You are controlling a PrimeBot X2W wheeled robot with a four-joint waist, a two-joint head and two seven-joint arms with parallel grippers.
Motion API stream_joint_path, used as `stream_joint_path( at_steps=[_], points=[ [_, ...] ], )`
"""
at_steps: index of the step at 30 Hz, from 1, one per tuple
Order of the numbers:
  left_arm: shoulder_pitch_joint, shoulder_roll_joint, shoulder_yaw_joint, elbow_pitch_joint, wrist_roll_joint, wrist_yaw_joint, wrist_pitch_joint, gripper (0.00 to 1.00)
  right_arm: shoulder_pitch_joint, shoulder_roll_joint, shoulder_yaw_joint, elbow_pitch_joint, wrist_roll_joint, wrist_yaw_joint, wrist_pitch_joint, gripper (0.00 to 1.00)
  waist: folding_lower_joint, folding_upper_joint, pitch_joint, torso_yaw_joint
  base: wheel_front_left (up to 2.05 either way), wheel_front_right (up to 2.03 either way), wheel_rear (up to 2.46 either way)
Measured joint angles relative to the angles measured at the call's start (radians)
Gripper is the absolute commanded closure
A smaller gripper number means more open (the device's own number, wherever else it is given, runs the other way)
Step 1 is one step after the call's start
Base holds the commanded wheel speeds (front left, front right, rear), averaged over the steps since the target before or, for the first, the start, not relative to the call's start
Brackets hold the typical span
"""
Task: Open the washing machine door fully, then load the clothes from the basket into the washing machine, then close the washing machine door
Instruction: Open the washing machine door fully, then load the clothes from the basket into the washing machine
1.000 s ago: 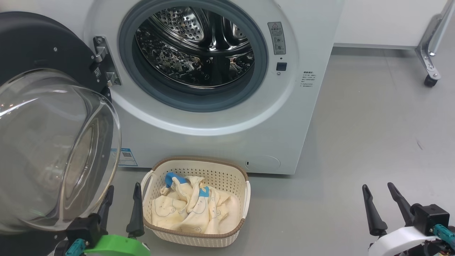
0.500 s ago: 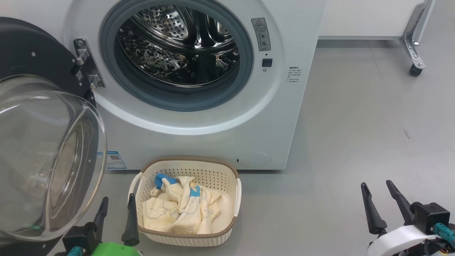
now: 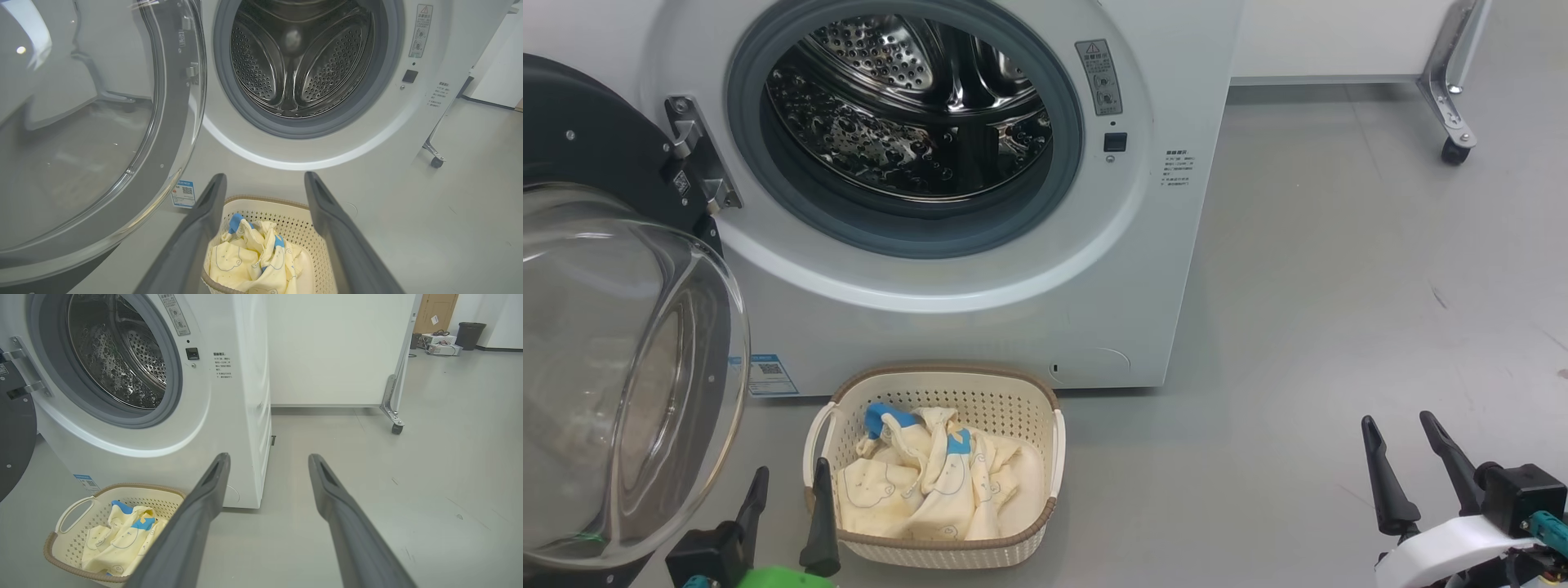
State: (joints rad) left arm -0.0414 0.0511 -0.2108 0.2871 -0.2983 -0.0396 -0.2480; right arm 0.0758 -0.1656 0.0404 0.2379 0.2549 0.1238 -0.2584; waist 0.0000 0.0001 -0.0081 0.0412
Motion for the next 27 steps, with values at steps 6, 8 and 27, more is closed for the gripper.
stream_joint_path(
  at_steps=[6,8,27],
  points=[
    [0.0,0.0,0.0,0.008,0.001,0.0,0.0,0.0,0.0,0.001,-0.001,-0.001,0.0,0.0,0.0,0.0,0.0,0.0,0.002,-0.005,0.0,0.0,0.0],
    [0.0,0.0,0.001,0.012,0.007,0.0,0.0,0.0,0.0,0.001,-0.001,-0.001,0.0,0.0,0.0,0.0,0.0,0.0,0.002,-0.006,0.0,0.0,0.0],
    [0.0,0.0,0.009,0.021,0.026,0.0,0.0,0.0,0.0,0.001,-0.002,-0.003,0.0,0.0,0.0,0.0,0.0,0.0,-0.007,-0.011,0.0,0.0,0.0]
  ],
)
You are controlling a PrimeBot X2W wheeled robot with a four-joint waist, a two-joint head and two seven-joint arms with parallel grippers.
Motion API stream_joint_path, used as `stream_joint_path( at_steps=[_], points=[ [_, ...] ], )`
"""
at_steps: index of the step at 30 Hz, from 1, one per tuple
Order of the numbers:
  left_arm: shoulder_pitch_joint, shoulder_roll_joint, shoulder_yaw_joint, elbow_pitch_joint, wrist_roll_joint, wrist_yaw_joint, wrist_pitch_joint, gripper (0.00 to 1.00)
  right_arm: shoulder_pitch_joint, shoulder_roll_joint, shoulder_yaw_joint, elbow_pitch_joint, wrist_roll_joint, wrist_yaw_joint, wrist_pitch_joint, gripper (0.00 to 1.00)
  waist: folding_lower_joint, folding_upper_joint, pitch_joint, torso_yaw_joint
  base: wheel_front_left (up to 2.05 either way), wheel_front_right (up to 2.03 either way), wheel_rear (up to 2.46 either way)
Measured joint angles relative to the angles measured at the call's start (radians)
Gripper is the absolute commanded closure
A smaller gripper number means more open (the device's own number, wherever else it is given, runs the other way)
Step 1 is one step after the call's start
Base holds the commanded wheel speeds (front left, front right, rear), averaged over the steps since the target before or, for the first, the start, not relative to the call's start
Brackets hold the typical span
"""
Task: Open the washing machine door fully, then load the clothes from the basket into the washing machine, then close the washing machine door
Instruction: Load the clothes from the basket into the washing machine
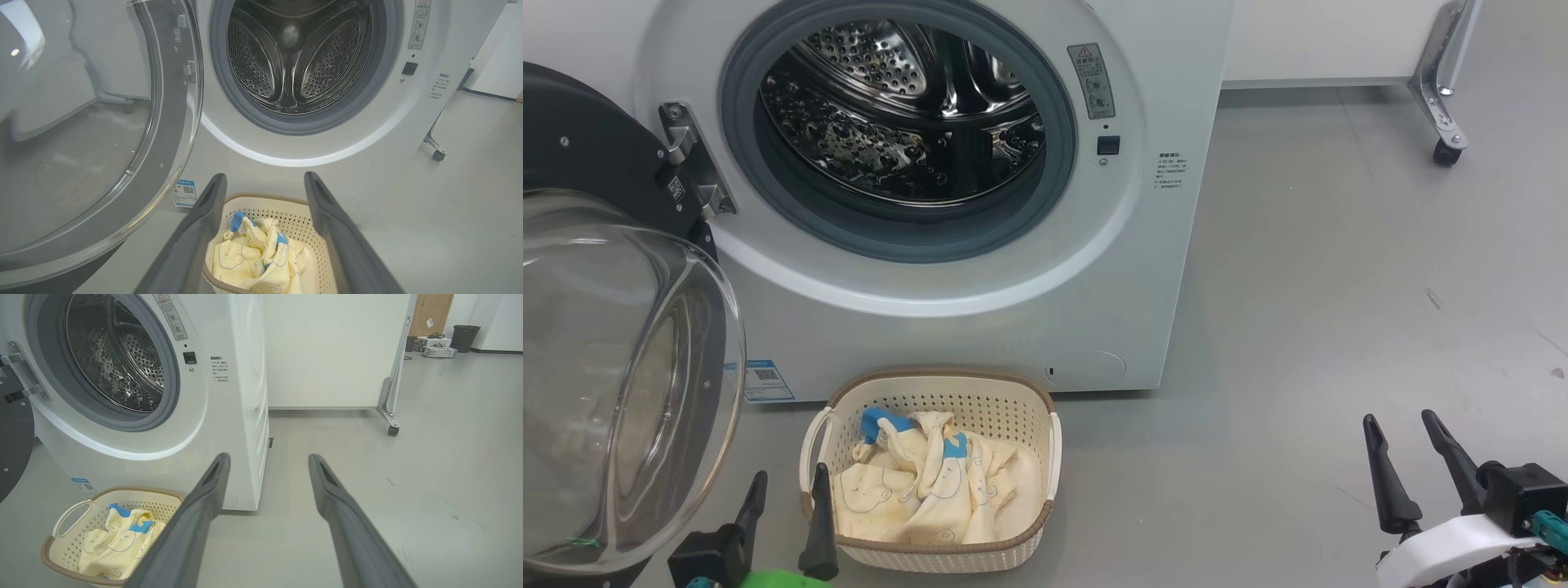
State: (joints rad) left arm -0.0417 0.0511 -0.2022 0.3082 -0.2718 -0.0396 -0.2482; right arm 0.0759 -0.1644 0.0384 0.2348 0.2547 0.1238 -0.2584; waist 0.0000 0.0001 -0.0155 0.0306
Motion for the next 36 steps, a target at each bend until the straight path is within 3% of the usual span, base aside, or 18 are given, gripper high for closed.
stream_joint_path(
  at_steps=[36],
  points=[
    [0.0,-0.002,0.005,-0.004,0.002,0.0,0.0,0.0,0.0,0.003,-0.012,-0.003,-0.003,0.0,0.0,0.0,0.0,0.0,0.018,0.02,0.18,-0.18,0.0]
  ],
)
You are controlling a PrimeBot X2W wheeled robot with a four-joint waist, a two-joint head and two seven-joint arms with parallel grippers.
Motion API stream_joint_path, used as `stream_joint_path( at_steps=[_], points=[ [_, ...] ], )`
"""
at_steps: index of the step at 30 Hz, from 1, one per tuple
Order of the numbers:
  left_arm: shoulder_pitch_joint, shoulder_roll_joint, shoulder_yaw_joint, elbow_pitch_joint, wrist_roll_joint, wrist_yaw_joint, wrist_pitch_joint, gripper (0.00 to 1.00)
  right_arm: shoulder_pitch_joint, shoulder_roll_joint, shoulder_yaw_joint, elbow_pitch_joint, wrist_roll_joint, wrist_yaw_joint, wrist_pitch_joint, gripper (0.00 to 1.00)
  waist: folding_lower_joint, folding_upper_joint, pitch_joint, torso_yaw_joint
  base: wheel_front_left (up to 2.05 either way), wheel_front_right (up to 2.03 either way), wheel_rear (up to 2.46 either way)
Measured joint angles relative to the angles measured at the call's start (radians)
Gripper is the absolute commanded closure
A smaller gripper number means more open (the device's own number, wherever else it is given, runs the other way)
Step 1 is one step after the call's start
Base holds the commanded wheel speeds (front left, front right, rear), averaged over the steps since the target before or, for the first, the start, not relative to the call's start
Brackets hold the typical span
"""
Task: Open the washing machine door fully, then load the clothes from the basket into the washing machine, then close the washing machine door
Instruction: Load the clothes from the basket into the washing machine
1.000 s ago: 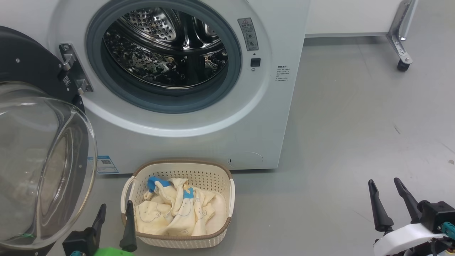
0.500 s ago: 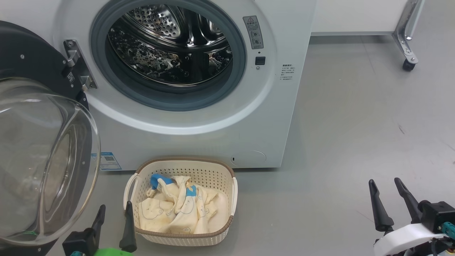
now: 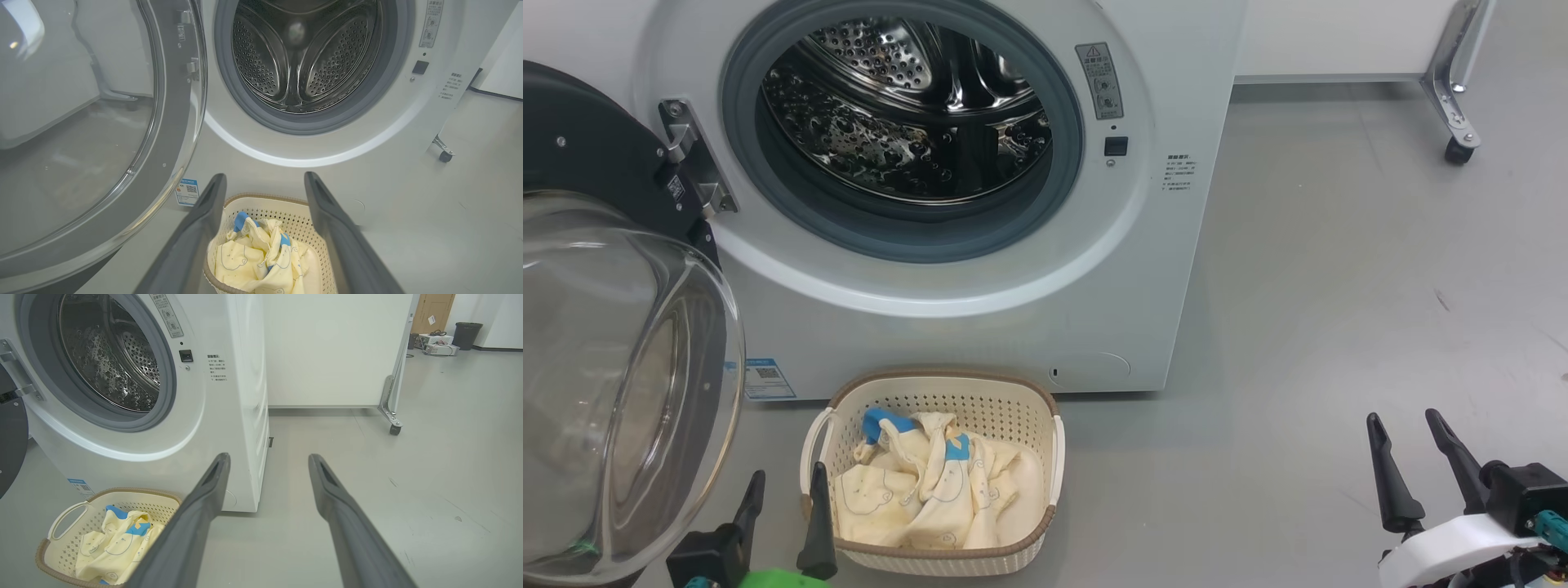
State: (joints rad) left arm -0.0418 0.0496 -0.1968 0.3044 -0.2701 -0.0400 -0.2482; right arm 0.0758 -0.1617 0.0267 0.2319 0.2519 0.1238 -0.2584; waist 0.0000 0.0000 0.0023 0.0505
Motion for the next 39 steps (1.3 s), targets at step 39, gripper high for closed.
stream_joint_path(
  at_steps=[39],
  points=[
    [-0.001,-0.005,0.004,-0.008,0.018,0.0,0.0,0.0,0.0,0.0,0.0,0.002,0.0,0.0,0.0,0.0,0.0,0.0,0.002,-0.004,0.57,-0.57,0.0]
  ],
)
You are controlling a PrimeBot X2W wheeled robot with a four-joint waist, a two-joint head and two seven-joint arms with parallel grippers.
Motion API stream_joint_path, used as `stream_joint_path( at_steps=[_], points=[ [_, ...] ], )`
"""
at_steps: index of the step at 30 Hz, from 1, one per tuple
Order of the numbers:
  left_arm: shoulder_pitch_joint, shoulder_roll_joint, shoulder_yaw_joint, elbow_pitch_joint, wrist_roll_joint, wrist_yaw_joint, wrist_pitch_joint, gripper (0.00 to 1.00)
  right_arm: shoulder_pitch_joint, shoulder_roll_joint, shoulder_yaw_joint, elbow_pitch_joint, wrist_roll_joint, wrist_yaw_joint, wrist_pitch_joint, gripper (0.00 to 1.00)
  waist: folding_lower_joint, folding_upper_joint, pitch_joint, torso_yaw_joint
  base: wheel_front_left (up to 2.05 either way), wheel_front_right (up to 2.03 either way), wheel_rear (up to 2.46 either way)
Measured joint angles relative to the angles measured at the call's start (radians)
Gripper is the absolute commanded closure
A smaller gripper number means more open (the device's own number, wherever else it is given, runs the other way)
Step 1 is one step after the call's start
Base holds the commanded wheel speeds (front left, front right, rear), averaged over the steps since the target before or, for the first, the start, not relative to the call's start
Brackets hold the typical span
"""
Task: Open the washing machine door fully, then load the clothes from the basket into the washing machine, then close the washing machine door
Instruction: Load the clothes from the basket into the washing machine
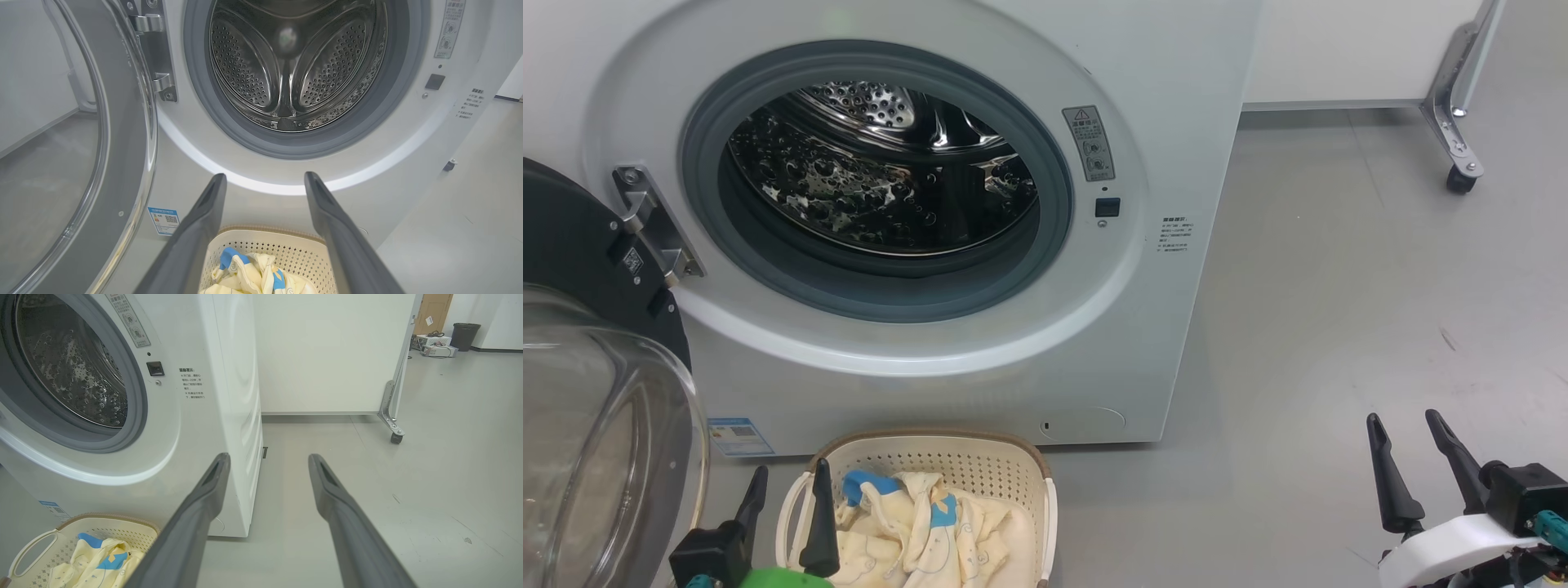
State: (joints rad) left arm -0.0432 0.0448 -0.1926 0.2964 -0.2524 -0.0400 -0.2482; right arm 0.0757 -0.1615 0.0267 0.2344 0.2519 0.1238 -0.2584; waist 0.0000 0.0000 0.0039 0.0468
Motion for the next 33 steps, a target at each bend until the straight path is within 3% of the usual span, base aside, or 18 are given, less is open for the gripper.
stream_joint_path(
  at_steps=[22,33],
  points=[
    [0.002,-0.001,-0.013,0.012,0.016,-0.002,0.0,0.0,-0.007,0.004,0.031,0.0,0.0,0.0,0.0,0.0,0.0,0.0,0.012,-0.024,0.0,0.0,0.0],
    [-0.012,-0.001,-0.031,0.042,0.016,-0.006,0.03,0.0,-0.043,0.006,0.04,-0.016,0.003,0.0,0.0,0.0,0.0,0.0,0.084,-0.06,0.0,0.0,0.0]
  ],
)
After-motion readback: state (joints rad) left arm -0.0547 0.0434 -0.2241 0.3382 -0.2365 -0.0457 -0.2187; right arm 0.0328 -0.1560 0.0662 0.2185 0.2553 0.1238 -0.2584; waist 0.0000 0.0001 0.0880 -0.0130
